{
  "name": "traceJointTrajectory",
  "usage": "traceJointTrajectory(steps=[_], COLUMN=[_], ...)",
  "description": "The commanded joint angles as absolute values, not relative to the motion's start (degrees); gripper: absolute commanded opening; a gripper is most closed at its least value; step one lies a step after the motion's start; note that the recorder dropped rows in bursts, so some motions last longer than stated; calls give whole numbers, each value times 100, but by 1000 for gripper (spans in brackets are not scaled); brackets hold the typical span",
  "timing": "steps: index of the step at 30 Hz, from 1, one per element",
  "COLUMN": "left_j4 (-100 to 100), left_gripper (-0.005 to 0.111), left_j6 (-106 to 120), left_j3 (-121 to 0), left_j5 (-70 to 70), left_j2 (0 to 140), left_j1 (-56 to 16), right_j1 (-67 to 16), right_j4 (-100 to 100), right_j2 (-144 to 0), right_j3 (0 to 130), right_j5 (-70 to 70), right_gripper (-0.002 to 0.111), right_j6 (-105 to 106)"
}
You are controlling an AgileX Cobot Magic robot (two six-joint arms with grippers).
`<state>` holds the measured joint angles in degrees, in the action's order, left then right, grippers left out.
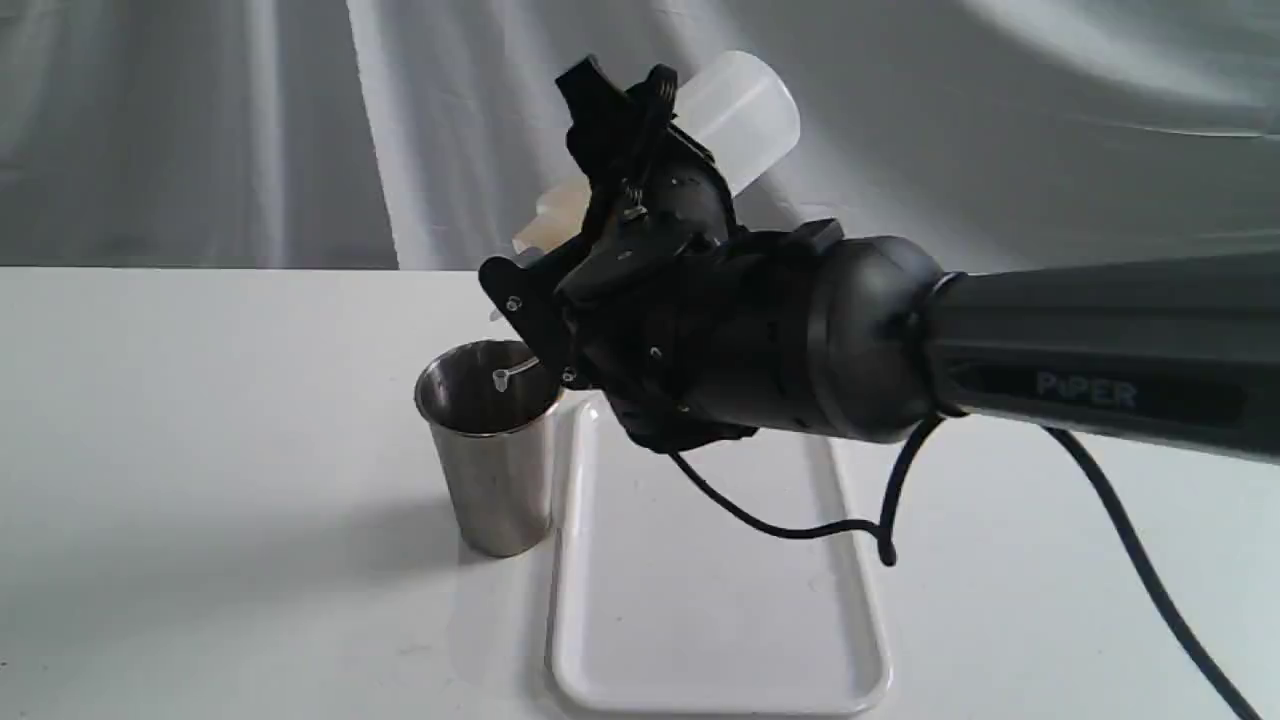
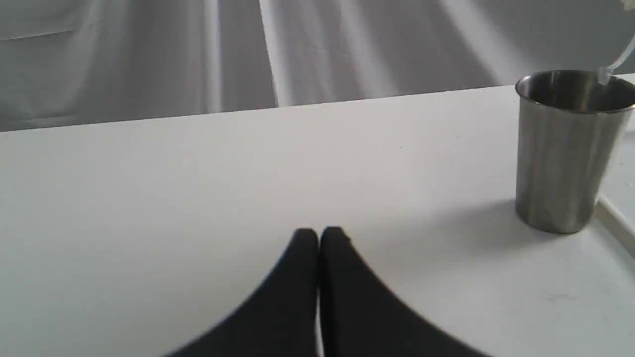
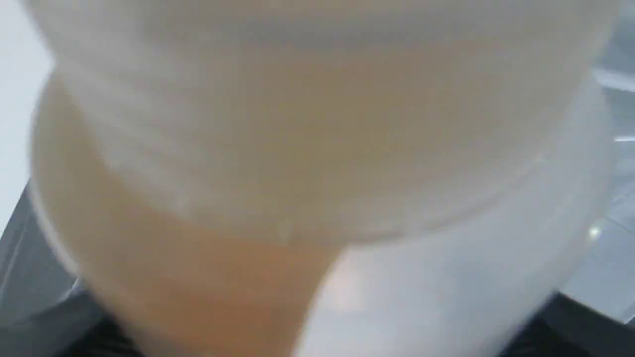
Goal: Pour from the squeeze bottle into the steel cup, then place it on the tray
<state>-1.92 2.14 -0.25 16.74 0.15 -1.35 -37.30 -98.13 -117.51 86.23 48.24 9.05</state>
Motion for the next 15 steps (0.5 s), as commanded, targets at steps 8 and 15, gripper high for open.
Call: traceJointTrajectory(steps=[8, 15], left_j4=[-188, -188], left_gripper=[0, 0], left_j6=[188, 188], left_j3=[0, 0], left_j5=[1630, 1630], left_j2=[0, 0], left_j1=[-126, -126], right_j1=[-3657, -3654], right_j4=[-9995, -9995], right_j2=[-11629, -11629], right_j3=[8675, 8675], right_j5=[4891, 4768], right_gripper=[27, 27], right_j6=[894, 963])
